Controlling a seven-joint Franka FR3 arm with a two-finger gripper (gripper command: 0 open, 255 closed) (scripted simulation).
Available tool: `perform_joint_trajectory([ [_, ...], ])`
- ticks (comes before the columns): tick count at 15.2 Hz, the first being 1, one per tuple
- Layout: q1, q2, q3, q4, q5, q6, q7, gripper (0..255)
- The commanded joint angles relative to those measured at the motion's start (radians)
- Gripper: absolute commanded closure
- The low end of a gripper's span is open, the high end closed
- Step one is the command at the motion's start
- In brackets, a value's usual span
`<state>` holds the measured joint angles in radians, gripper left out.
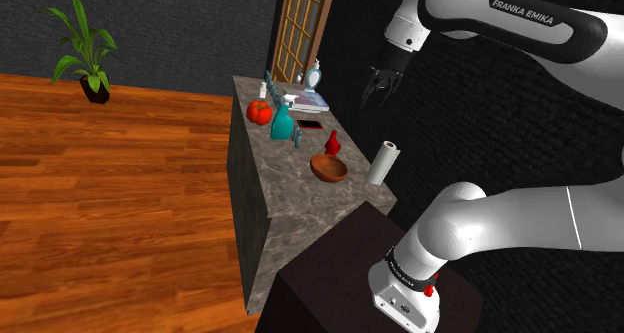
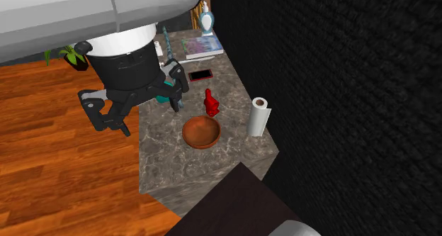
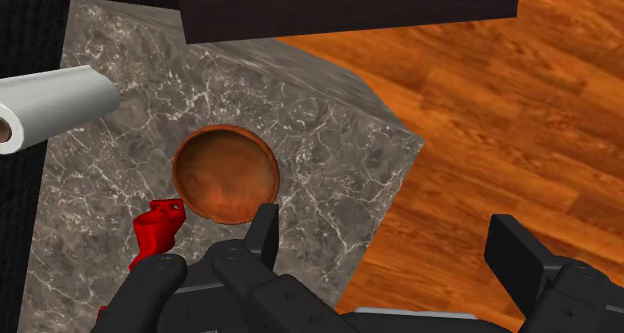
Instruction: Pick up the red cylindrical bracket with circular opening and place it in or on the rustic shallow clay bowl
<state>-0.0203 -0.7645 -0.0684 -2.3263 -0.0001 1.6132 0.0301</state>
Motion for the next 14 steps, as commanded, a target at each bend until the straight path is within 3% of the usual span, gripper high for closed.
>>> perform_joint_trajectory([
  [1,0.000,0.000,0.000,0.000,0.000,0.000,0.000,0],
  [14,-0.060,0.304,-0.148,-0.070,-0.068,0.365,-0.113,0],
])
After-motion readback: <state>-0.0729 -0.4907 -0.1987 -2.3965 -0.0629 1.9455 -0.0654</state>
